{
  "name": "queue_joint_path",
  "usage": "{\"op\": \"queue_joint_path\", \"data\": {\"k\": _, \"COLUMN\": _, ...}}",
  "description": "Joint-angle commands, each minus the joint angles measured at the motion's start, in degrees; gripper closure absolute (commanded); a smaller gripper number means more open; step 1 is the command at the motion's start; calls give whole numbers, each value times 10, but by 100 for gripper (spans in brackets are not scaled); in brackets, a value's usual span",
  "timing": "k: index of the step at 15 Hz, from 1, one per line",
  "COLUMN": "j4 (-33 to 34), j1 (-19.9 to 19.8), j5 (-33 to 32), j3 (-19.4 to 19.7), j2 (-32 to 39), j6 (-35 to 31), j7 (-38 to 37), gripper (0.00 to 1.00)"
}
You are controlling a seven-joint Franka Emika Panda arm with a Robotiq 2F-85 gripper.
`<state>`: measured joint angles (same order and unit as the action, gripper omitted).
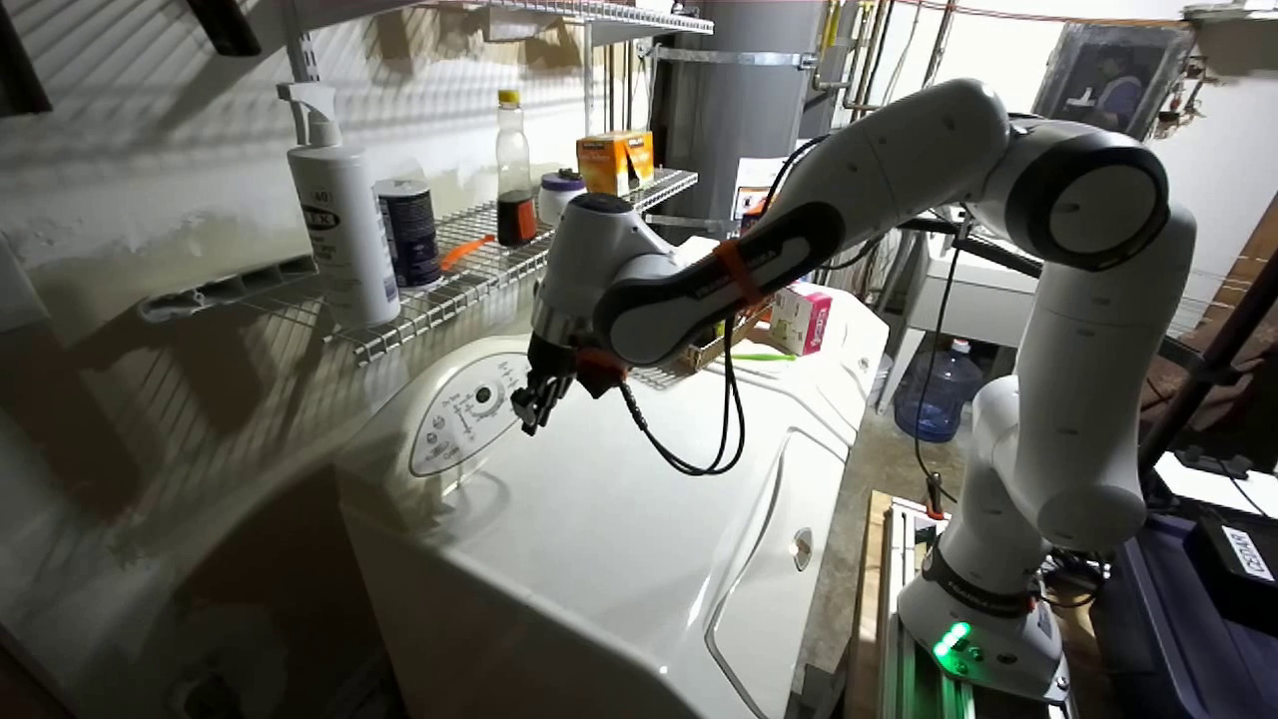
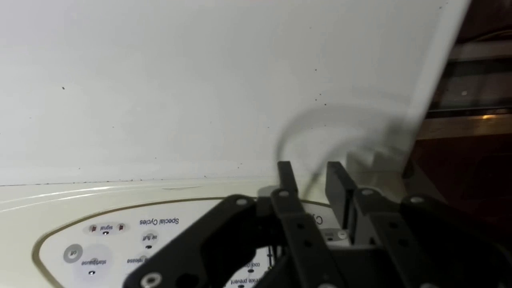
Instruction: Press a button on the washing machine
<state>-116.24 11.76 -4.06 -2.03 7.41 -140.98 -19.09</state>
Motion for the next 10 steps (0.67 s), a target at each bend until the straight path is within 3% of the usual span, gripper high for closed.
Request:
{"op": "queue_joint_path", "data": {"k": 1, "j4": -39, "j1": -9, "j5": 13, "j3": -22, "j2": -90, "j6": 41, "j7": -7, "gripper": 40}}
{"op": "queue_joint_path", "data": {"k": 7, "j4": -93, "j1": -23, "j5": -2, "j3": -45, "j2": -199, "j6": 13, "j7": -13, "gripper": 1}}
{"op": "queue_joint_path", "data": {"k": 9, "j4": -111, "j1": -21, "j5": 26, "j3": -47, "j2": -220, "j6": -1, "j7": 26, "gripper": 0}}
{"op": "queue_joint_path", "data": {"k": 10, "j4": -74, "j1": -30, "j5": 9, "j3": -53, "j2": -187, "j6": 18, "j7": 1, "gripper": 3}}
